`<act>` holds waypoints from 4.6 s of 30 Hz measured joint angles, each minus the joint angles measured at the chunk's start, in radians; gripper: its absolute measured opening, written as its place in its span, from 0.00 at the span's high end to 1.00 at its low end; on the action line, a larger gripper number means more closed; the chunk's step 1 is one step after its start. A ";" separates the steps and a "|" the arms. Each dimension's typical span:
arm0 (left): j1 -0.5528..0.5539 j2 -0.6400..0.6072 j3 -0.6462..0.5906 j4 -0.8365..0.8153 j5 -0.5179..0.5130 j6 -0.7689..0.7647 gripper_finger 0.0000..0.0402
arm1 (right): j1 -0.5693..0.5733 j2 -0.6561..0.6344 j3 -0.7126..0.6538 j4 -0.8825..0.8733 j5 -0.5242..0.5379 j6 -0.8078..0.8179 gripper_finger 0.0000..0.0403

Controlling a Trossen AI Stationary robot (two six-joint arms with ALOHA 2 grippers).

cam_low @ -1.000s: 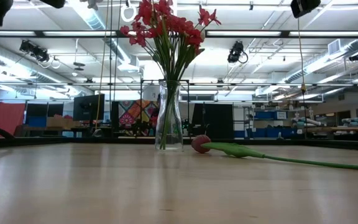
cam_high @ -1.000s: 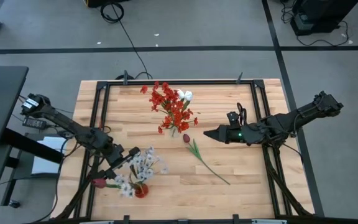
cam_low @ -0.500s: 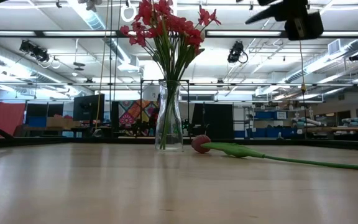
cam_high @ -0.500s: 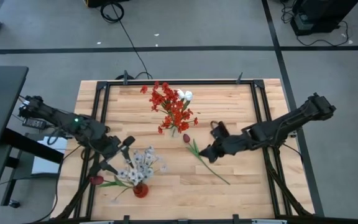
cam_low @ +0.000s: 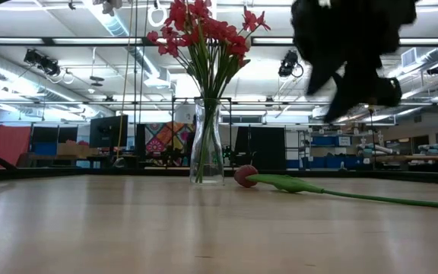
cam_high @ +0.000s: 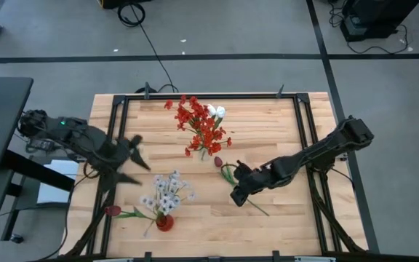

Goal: Sort flowers into vase by color
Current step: Put the red flower into the red vase

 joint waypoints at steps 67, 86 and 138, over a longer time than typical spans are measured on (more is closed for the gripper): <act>-0.041 0.468 0.139 0.855 -0.353 0.053 0.40 | 0.251 -0.256 -0.001 0.791 0.709 -1.010 1.00; 0.088 0.578 0.138 0.921 -0.471 -0.042 0.41 | 0.044 -0.252 -0.001 0.852 0.425 -1.113 1.00; 0.022 0.424 0.140 0.842 0.270 0.127 0.96 | -0.062 -0.256 0.000 0.659 0.569 -0.777 0.73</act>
